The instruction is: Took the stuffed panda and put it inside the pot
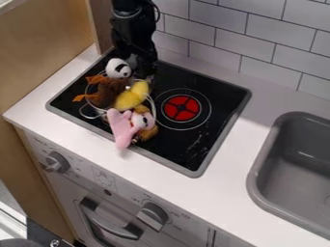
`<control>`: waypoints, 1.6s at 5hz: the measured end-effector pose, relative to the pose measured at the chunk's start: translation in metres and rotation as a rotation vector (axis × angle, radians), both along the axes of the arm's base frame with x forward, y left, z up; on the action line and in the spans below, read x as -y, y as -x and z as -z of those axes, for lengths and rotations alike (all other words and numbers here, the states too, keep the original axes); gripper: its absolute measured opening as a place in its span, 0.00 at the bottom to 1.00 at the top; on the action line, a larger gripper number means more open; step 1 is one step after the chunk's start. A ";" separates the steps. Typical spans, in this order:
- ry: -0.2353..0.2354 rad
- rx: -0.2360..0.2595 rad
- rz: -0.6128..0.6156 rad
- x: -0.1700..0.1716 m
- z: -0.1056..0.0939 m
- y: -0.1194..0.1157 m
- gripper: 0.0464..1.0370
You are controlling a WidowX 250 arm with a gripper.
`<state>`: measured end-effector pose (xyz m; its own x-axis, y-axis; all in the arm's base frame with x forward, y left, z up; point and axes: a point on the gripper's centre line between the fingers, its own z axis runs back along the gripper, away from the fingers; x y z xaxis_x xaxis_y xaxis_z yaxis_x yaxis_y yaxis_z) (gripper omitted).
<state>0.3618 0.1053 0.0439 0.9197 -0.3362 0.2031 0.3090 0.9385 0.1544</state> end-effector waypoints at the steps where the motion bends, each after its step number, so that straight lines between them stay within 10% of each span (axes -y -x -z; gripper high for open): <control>1: 0.005 -0.021 -0.004 0.004 0.001 0.002 0.96; 3: -0.011 0.041 -0.011 0.011 -0.037 -0.001 0.96; 8: -0.069 -0.038 -0.068 0.032 -0.060 0.017 0.96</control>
